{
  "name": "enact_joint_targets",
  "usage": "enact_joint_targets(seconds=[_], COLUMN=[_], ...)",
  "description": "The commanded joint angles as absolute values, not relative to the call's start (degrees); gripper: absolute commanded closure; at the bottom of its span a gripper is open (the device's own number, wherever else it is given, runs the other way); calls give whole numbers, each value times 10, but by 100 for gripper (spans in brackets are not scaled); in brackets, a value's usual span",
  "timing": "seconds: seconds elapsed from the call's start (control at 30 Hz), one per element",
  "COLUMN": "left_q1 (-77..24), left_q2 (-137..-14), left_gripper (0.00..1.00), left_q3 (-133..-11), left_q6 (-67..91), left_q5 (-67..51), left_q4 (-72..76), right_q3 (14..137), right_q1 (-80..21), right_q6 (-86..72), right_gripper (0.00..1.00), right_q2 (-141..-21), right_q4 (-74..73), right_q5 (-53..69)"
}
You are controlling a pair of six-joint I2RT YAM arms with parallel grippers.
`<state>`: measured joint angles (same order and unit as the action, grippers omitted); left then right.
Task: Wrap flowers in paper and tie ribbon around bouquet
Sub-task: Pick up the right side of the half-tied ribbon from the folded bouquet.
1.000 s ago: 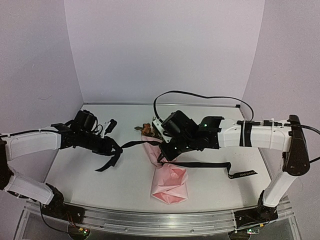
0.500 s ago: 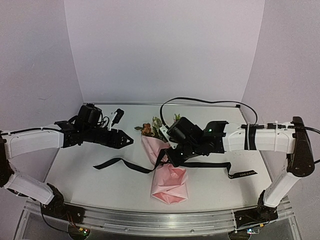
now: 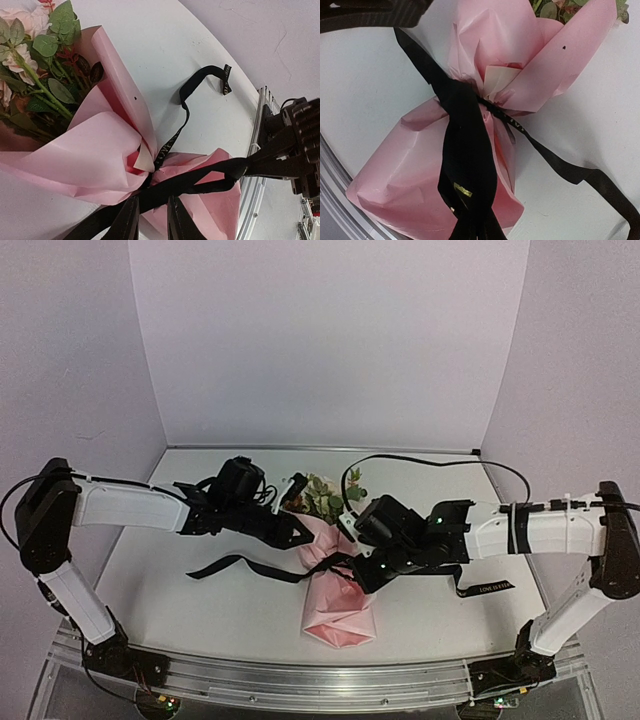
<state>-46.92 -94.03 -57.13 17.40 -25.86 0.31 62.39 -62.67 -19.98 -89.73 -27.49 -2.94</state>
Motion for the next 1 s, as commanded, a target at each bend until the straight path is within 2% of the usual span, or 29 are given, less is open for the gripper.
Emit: enact_joint_targets(seconds=[0.0,0.33,0.67,0.97], left_q1=[-482,-520,-538,-571], left_q2=[-971,-1039,-1064,-1098], left_gripper=[82,86,90,92], left_q3=[-625,-697,-731,-759], left_q6=[156,114,74,49], left_q5=[-260,-276,-324,-348], left_q4=[30,-33,-74,-109], right_q3=[603,575,552,532], right_q1=[-631,-634,-634,-634], right_q6=[-213,-200,-203,-241], right_gripper=[100,99,92,66], right_q2=[-863,-825,-803,-769], right_q4=[-243,-240,-252,-275], right_q5=[-5,-6,-56,-91])
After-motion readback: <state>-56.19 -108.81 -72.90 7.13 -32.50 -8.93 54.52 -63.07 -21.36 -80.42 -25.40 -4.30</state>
